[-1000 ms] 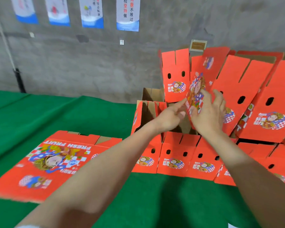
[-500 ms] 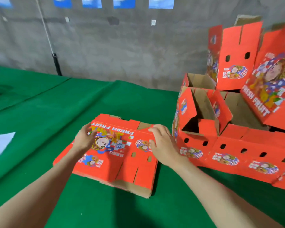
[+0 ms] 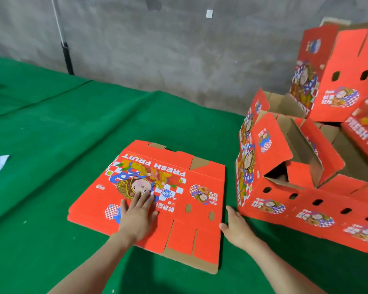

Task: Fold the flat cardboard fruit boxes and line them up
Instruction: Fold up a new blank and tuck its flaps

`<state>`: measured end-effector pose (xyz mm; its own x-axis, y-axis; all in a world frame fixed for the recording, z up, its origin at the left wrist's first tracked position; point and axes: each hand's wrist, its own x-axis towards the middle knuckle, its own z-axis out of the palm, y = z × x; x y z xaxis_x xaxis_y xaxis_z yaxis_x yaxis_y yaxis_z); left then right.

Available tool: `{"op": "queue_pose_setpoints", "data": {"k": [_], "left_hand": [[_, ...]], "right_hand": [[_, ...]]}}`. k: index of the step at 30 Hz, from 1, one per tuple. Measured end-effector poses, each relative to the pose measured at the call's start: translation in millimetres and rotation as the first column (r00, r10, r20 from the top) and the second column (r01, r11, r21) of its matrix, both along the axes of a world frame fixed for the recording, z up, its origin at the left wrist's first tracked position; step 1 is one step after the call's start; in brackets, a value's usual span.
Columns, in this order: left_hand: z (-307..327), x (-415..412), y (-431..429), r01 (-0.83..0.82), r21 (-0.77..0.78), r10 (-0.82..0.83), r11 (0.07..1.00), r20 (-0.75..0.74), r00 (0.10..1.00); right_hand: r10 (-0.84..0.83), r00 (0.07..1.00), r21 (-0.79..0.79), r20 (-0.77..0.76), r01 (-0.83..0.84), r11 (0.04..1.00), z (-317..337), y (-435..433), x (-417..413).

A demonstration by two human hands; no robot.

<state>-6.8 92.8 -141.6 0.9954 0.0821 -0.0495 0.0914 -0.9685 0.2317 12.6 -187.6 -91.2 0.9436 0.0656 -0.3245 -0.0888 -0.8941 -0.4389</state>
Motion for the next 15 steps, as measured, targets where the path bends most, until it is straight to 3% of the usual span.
{"op": "queue_pose_setpoints", "data": {"k": [4, 5, 7, 10, 12, 15], "left_hand": [[2, -18, 3, 0.081, -0.066, -0.046, 0.995, 0.422, 0.906], [4, -18, 7, 0.061, -0.103, -0.012, 0.993, 0.418, 0.908], [9, -14, 14, -0.069, -0.133, 0.101, 0.989, 0.254, 0.962], [1, -17, 19, -0.116, -0.022, 0.116, 0.993, 0.025, 0.993], [-2, -24, 17, -0.112, -0.064, 0.116, 0.992, 0.067, 0.991], [10, -32, 16, -0.188, -0.28, 0.261, 0.941, 0.253, 0.931]], "right_hand": [[-0.171, 0.98, 0.122, -0.099, 0.182, 0.976, -14, -1, 7], [-0.246, 0.965, 0.18, -0.09, 0.258, 0.949, -18, 1, 8], [-0.408, 0.908, 0.296, -0.099, 0.418, 0.859, -19, 10, 11], [-0.606, 0.786, 0.43, -0.124, 0.593, 0.681, -17, 24, 14], [-0.678, 0.731, 0.488, -0.08, 0.622, 0.613, -8, 29, 11], [-0.644, 0.765, 0.644, 0.008, 0.489, 0.589, 17, 29, 2]]}}
